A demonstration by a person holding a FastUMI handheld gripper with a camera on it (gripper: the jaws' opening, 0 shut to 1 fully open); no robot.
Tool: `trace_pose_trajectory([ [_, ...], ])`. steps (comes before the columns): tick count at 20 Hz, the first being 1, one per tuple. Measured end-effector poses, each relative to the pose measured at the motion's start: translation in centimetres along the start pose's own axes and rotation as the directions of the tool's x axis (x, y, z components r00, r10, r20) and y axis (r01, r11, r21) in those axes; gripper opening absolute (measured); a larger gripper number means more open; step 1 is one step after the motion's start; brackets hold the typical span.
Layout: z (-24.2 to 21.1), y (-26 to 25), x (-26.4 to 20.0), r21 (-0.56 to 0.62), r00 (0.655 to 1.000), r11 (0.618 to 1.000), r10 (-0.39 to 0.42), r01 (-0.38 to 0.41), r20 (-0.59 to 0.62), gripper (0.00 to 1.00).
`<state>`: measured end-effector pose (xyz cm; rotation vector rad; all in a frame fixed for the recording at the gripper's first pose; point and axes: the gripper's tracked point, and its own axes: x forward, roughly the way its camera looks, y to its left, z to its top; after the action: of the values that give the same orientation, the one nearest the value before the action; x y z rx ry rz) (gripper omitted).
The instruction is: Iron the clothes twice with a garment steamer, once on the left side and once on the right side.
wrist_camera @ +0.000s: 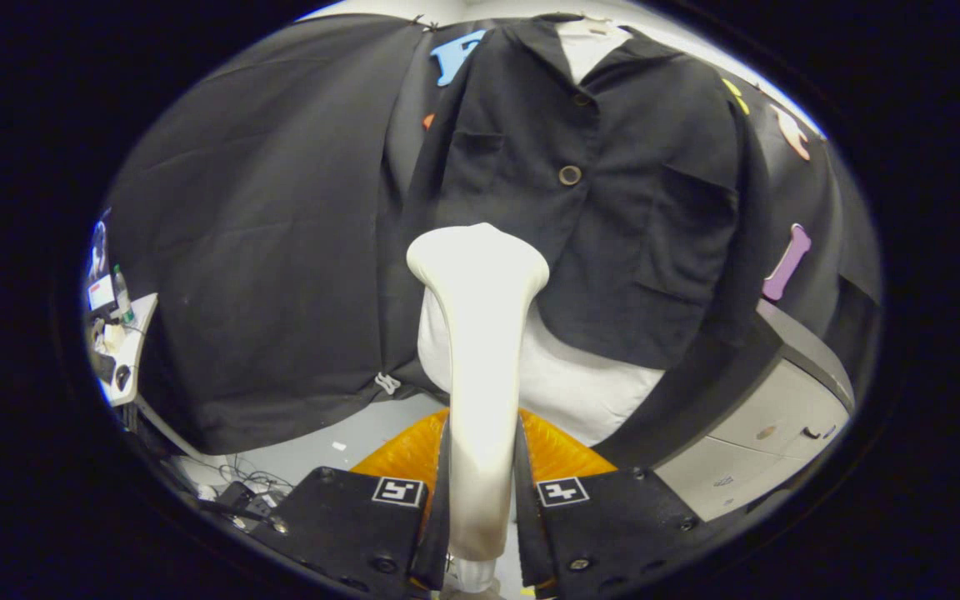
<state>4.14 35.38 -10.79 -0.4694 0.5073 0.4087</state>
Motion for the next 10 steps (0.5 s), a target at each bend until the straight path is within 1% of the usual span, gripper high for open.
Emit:
trace_pose_trajectory([
  [5, 1.7, -3.1, -1.8, 0.092, 0.994, 0.992, -0.091, 0.086, 0.055, 0.36],
  [10, 3.9, -6.8, -4.1, 0.185, 0.975, 0.971, -0.179, 0.154, 0.129, 0.36],
])
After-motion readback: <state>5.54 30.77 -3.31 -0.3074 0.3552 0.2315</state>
